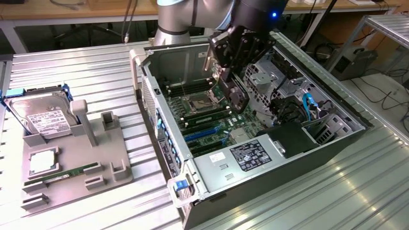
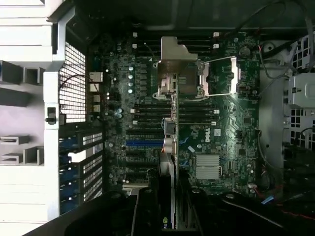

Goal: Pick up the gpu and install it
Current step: 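Pick up the gpu and move the gpu toward the slot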

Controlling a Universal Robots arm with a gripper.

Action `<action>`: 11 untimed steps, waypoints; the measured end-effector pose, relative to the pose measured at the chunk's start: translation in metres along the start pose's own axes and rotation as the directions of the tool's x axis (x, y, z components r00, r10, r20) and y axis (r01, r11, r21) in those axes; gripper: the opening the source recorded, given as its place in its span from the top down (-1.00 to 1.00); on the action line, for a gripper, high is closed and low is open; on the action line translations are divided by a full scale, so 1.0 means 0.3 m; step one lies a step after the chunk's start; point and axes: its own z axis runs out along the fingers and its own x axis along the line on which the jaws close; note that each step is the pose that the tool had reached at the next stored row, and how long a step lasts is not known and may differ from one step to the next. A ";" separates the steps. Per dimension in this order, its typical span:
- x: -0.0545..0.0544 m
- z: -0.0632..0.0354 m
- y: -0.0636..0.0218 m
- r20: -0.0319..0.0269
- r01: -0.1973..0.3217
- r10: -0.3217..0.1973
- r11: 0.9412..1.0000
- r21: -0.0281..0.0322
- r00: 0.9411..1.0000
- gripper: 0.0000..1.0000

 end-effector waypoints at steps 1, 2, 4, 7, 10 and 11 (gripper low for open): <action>-0.013 0.005 0.000 0.000 0.000 0.000 1.000 0.000 1.000 0.47; -0.030 0.011 0.000 0.000 0.000 0.000 1.000 0.000 1.000 0.47; -0.050 0.020 0.001 0.000 0.000 0.000 1.000 0.000 1.000 0.47; -0.062 0.031 0.002 0.001 0.000 0.000 1.000 0.000 1.000 0.47; -0.062 0.034 0.002 0.002 0.000 0.000 1.000 0.000 1.000 0.47; -0.062 0.034 0.002 0.002 0.000 0.000 1.000 0.000 1.000 0.47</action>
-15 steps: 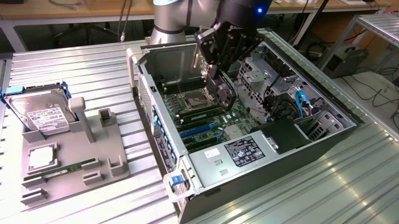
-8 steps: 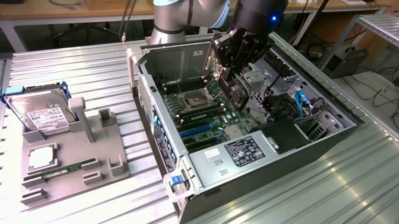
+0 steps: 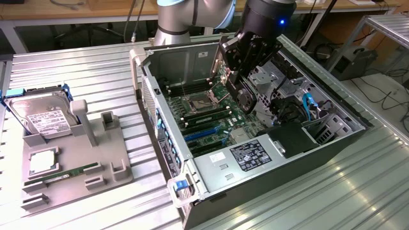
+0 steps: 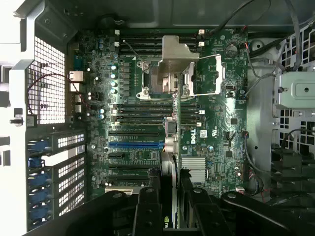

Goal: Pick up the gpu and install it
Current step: 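Pick up the gpu and move the gpu toward the slot, then insert the gpu into the slot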

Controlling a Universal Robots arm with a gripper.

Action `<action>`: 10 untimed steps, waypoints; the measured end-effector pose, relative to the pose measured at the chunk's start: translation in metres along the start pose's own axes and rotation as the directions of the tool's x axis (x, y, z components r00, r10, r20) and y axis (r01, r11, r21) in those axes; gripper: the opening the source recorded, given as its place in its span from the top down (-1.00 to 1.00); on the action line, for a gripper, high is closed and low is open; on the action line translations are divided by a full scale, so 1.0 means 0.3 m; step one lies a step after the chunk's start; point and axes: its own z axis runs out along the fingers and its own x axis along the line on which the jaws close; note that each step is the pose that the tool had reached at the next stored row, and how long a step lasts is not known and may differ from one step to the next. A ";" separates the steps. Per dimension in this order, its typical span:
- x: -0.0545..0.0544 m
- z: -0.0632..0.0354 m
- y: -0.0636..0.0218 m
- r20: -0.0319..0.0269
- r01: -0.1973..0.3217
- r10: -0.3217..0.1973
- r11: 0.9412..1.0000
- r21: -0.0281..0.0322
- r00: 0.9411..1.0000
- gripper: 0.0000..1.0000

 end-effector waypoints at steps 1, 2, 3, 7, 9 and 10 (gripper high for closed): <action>0.000 0.000 0.000 0.000 0.000 0.000 1.000 0.000 1.000 0.47; 0.000 0.000 0.000 0.000 0.000 0.000 1.000 0.000 1.000 0.47; 0.000 0.000 0.000 0.000 0.000 0.000 1.000 0.000 1.000 0.47; 0.000 0.000 0.000 0.000 0.000 0.000 1.000 0.000 1.000 0.47; 0.000 0.000 0.000 0.000 0.000 0.000 1.000 0.000 1.000 0.47; 0.000 0.000 0.000 0.000 0.000 0.000 1.000 0.000 1.000 0.47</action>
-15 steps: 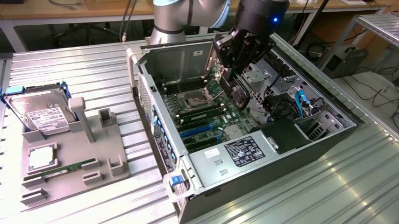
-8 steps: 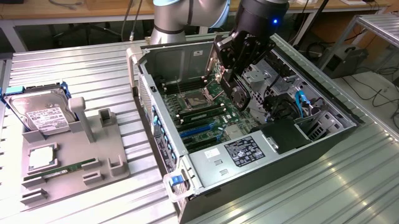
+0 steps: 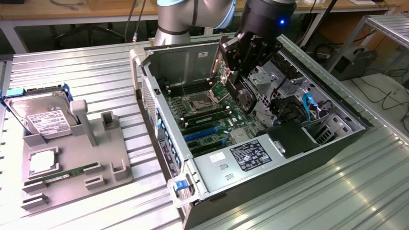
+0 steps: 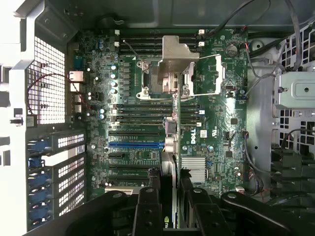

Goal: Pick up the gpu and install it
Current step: 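Insert the gpu into the slot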

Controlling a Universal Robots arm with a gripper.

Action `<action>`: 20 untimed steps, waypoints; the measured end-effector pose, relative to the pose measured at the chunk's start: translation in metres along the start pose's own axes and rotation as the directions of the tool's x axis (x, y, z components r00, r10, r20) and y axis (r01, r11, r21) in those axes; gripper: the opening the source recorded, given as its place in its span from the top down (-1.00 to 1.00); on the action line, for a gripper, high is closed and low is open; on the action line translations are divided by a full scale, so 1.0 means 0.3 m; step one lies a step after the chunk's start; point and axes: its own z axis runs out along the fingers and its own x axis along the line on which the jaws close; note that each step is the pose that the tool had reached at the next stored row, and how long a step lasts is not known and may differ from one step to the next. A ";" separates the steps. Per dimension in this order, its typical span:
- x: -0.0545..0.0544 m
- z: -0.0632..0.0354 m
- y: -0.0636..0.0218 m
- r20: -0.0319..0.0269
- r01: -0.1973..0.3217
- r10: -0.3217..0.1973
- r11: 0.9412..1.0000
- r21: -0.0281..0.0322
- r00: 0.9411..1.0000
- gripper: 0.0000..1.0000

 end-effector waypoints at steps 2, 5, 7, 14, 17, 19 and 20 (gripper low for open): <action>0.000 0.000 0.000 0.000 0.000 0.000 1.000 0.000 1.000 0.47; 0.000 0.000 0.000 -0.001 0.039 -0.039 0.999 0.001 0.999 0.47; 0.000 0.000 0.000 -0.004 0.092 -0.092 0.996 0.003 0.996 0.47; 0.000 0.000 0.000 -0.013 0.247 -0.247 0.969 0.007 0.969 0.47; 0.000 0.001 0.000 -0.017 0.329 -0.329 0.944 0.009 0.944 0.47; 0.000 0.001 0.000 -0.021 0.383 -0.382 0.924 0.010 0.924 0.47; 0.000 0.001 0.000 -0.021 0.399 -0.399 0.917 0.010 0.917 0.47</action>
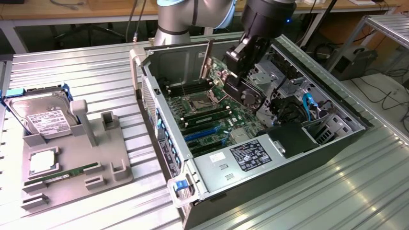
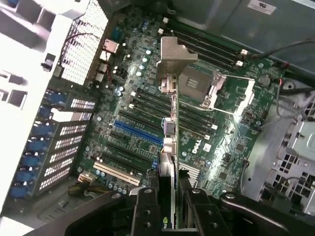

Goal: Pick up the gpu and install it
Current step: 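Insert the gpu into the slot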

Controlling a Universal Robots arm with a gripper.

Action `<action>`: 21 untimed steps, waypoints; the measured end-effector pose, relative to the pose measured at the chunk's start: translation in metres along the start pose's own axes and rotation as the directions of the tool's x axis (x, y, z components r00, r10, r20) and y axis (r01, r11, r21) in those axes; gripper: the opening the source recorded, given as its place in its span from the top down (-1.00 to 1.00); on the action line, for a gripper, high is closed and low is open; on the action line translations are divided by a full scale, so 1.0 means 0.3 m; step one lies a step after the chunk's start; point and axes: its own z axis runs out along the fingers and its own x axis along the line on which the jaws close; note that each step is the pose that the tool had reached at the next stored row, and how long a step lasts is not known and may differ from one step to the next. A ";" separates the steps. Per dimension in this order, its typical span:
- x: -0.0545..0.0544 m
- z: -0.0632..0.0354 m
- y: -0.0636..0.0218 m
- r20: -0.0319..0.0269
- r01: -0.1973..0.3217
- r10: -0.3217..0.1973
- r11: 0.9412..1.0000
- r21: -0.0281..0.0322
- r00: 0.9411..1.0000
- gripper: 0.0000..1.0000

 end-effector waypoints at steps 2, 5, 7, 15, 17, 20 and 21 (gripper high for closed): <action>0.000 0.000 0.000 -0.002 0.044 -0.044 0.999 0.002 0.999 0.47; 0.000 0.001 0.000 -0.006 0.128 -0.128 0.992 0.004 0.992 0.47; 0.000 0.001 0.000 -0.008 0.164 -0.164 0.986 0.005 0.986 0.47; 0.000 0.001 0.000 -0.015 0.305 -0.305 0.952 0.009 0.952 0.47; 0.000 0.002 0.000 -0.017 0.339 -0.339 0.941 0.010 0.941 0.47; 0.000 0.002 0.000 -0.022 0.424 -0.424 0.905 0.011 0.905 0.47; 0.000 0.002 0.000 -0.023 0.443 -0.443 0.896 0.012 0.896 0.47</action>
